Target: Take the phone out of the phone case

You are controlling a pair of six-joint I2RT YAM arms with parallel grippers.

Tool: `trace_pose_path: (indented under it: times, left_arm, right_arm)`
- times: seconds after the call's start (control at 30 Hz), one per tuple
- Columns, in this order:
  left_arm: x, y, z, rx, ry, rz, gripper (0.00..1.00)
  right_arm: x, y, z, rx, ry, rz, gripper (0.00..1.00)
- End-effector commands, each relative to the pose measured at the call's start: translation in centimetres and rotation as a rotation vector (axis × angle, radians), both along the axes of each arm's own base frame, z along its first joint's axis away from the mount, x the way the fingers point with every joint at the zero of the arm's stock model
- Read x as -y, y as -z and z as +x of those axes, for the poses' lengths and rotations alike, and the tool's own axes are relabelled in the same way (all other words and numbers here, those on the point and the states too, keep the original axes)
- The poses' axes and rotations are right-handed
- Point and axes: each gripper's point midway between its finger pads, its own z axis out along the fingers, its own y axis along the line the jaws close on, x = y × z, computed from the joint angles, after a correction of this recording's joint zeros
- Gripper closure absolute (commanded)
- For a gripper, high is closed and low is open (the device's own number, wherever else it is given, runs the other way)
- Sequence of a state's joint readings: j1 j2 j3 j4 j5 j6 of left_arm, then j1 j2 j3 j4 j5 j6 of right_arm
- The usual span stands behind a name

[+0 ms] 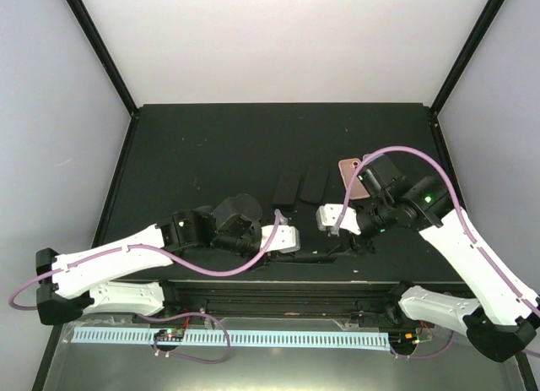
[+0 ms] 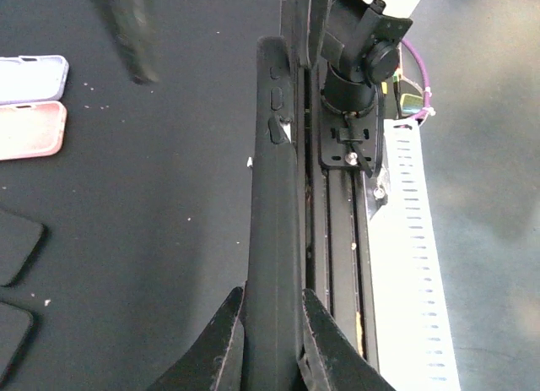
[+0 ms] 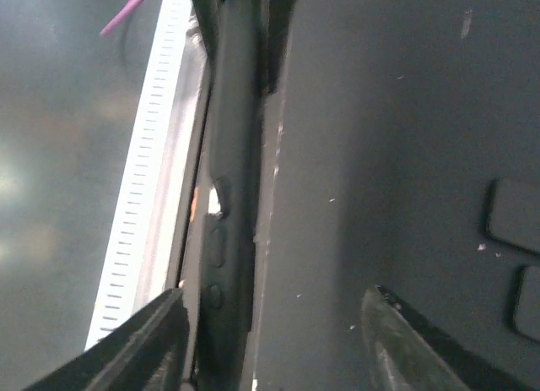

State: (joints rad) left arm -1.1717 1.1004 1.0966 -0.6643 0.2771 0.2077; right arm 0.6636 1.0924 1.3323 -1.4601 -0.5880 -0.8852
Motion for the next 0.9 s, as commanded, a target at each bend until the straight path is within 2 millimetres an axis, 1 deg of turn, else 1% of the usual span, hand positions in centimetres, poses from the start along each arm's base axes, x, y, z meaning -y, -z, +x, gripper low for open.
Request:
trace_pose_path:
  times: [0.0, 0.07, 0.1, 0.23, 0.3, 0.33, 0.4, 0.43, 0.47, 0.53, 0.57, 0.7, 0.8, 0.87]
  left_arm:
    - [0.2, -3.3, 0.2, -0.031, -0.049, -0.162, 0.94]
    - [-0.1, -4.3, 0.8, -0.050, -0.097, -0.251, 0.94]
    - [-0.3, -4.9, 1.1, -0.058, -0.126, -0.309, 0.94]
    - [-1.6, -7.4, 2.7, -0.075, -0.264, -0.567, 0.95]
    - [-2.7, -8.2, 3.6, -0.089, -0.339, -0.687, 0.95]
    - [-3.1, -8.7, 3.9, -0.098, -0.361, -0.752, 0.95]
    - [-3.8, -9.3, 4.2, -0.115, -0.386, -0.853, 0.95]
    - [-4.1, -9.9, 4.2, -0.128, -0.392, -0.910, 0.95]
    - [-4.3, -10.0, 4.3, -0.134, -0.397, -0.938, 0.95]
    - [-4.5, -10.3, 4.5, -0.149, -0.409, -0.985, 0.95]
    - [-4.7, -10.3, 4.6, -0.153, -0.413, -1.011, 0.95]
    - [-5.2, -11.2, 5.3, -0.161, -0.445, -1.103, 0.95]
    - [-5.5, -11.7, 5.7, -0.170, -0.465, -1.156, 0.96]
    - [-5.3, -12.3, 5.7, -0.171, -0.452, -1.180, 0.96]
  right_arm:
    - [-1.4, -3.7, 1.4, 0.127, 0.060, 0.153, 0.33]
    - [-1.3, -4.7, 1.9, 0.162, 0.093, 0.182, 0.26]
    - [-1.3, -5.2, 2.2, 0.171, 0.116, 0.196, 0.25]
    - [-1.4, -7.7, 3.6, 0.149, 0.207, 0.305, 0.23]
    - [-1.0, -9.5, 4.8, 0.119, 0.282, 0.395, 0.23]
    - [-1.0, -10.6, 5.1, 0.093, 0.301, 0.459, 0.23]
    - [-0.3, -12.3, 6.8, 0.047, 0.380, 0.581, 0.23]
    - [0.2, -12.8, 7.7, -0.008, 0.428, 0.643, 0.23]
    - [0.6, -13.1, 8.3, -0.046, 0.449, 0.692, 0.23]
    - [1.0, -13.0, 9.3, -0.114, 0.460, 0.750, 0.23]
    - [1.0, -12.6, 9.5, -0.153, 0.452, 0.764, 0.23]
    - [0.5, -11.0, 9.6, -0.292, 0.404, 0.782, 0.23]
    - [0.4, -10.1, 9.7, -0.338, 0.412, 0.794, 0.23]
    - [0.4, -9.5, 9.8, -0.363, 0.423, 0.807, 0.22]
